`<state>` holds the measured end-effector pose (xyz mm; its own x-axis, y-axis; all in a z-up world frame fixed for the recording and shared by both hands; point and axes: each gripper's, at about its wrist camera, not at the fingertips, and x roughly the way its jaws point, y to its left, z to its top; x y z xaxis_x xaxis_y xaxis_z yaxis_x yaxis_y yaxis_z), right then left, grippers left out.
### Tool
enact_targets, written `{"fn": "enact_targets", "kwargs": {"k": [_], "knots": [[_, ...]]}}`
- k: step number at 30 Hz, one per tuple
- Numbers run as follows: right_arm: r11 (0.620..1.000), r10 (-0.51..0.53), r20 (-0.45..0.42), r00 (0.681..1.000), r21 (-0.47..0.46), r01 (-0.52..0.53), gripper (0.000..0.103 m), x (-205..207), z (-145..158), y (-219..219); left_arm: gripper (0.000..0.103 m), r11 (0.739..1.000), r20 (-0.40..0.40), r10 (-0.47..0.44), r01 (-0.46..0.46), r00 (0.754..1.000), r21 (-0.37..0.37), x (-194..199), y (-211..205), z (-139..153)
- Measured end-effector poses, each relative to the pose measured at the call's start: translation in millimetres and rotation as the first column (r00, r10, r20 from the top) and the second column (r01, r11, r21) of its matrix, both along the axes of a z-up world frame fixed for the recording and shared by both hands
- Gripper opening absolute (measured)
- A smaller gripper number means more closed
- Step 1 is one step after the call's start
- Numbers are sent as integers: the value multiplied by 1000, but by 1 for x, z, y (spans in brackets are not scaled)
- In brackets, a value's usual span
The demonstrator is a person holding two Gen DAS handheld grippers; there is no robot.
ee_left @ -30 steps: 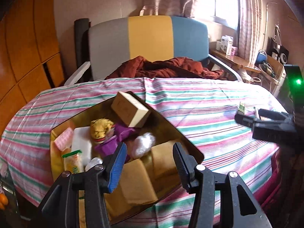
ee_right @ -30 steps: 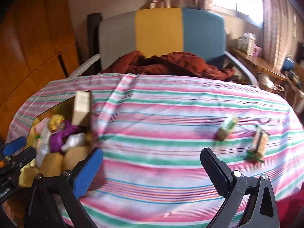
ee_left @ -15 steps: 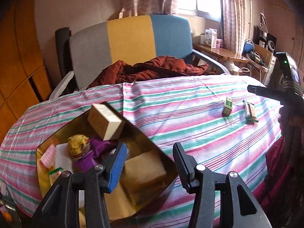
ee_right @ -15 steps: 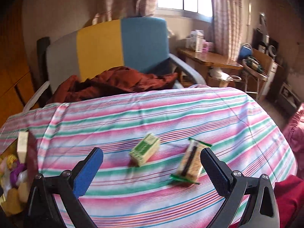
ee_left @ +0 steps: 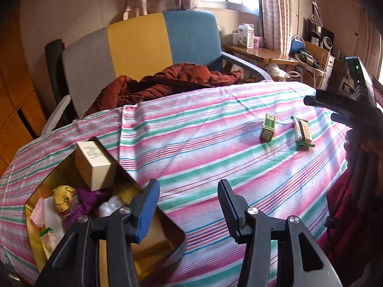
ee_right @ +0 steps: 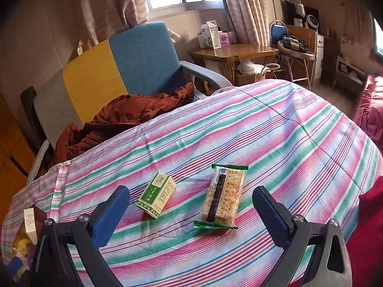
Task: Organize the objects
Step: 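Grasp the green printed box with the left tool while the right tool grasps the cracker bar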
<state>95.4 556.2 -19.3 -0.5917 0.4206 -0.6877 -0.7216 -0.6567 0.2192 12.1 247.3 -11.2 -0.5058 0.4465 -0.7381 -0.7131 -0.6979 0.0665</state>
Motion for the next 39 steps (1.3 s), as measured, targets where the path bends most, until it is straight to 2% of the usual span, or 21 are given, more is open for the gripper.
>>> {"fn": "enact_targets", "kwargs": {"k": [13, 19, 24, 33, 39], "knots": [[987, -106, -64, 992, -129, 97, 103, 22, -5, 24, 51, 996, 41, -62, 64, 997, -59, -1, 49, -21], [962, -188, -115, 975, -223, 159, 103, 40, -10, 39, 51, 993, 120, -94, 101, 988, -56, -8, 76, -35], [936, -248, -160, 956, -293, 194, 103, 53, -14, 50, 51, 988, 151, -134, 143, 980, -55, -10, 106, -43], [898, -280, -197, 940, -401, 183, 103, 59, -25, 58, 51, 967, 174, -232, 246, 957, -61, -18, 166, -52], [885, -265, -198, 944, -438, 156, 103, 55, -30, 58, 51, 944, 148, -317, 327, 937, -53, -16, 206, -54]]}}
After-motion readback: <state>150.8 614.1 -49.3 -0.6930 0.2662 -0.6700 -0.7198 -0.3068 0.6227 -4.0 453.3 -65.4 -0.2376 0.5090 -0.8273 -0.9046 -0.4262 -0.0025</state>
